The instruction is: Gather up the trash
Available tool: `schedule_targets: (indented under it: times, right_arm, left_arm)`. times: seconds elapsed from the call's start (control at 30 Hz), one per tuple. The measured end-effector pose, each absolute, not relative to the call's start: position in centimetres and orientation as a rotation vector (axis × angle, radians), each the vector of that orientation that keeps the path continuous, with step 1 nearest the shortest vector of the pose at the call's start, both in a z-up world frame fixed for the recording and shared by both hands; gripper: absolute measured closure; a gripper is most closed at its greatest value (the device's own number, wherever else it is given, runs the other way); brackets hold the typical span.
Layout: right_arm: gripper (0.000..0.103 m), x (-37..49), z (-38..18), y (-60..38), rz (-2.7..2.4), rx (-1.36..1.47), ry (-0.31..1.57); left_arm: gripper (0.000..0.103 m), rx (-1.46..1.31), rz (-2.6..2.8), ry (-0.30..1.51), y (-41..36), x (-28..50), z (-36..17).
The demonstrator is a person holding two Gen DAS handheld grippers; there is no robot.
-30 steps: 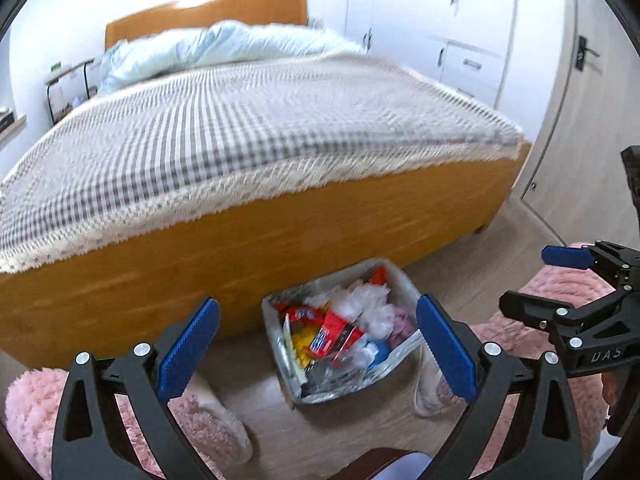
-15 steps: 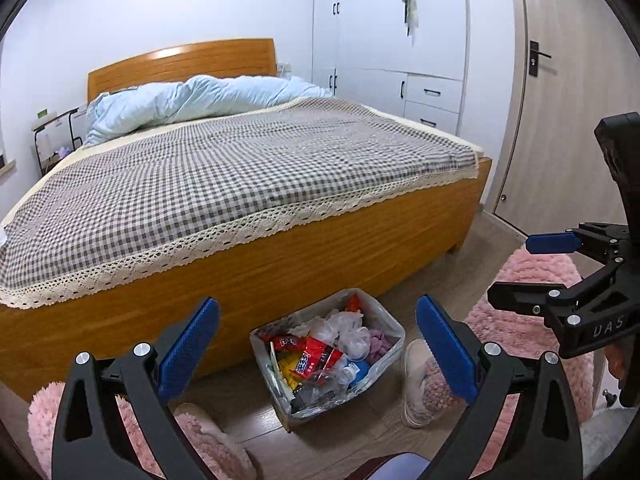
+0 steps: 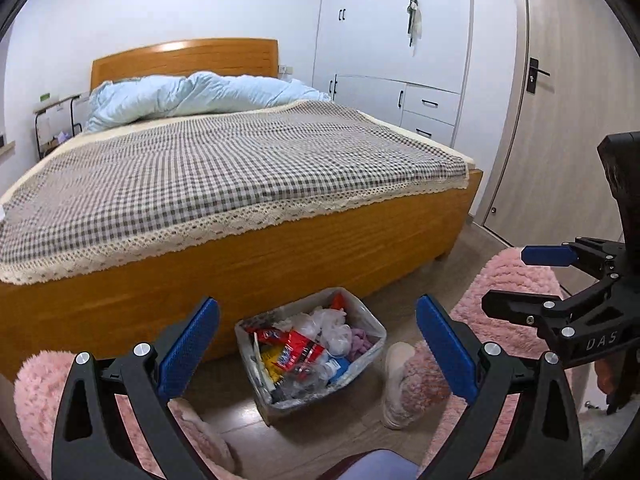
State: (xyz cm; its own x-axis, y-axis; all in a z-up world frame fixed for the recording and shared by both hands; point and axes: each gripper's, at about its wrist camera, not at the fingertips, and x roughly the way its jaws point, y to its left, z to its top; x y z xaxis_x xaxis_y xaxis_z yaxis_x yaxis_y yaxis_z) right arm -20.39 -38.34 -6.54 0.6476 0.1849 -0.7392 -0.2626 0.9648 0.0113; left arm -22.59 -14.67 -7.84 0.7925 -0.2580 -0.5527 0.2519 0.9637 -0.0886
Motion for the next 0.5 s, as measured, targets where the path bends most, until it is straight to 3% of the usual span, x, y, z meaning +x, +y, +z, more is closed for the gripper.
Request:
schedule_targets:
  times: [0.5]
  right_arm:
    - [0.008, -21.1, -6.5, -38.8, 0.233, -0.086, 0.821]
  left_arm:
    - [0.008, 0.020, -0.243, 0.561, -15.2, -23.7, -7.5]
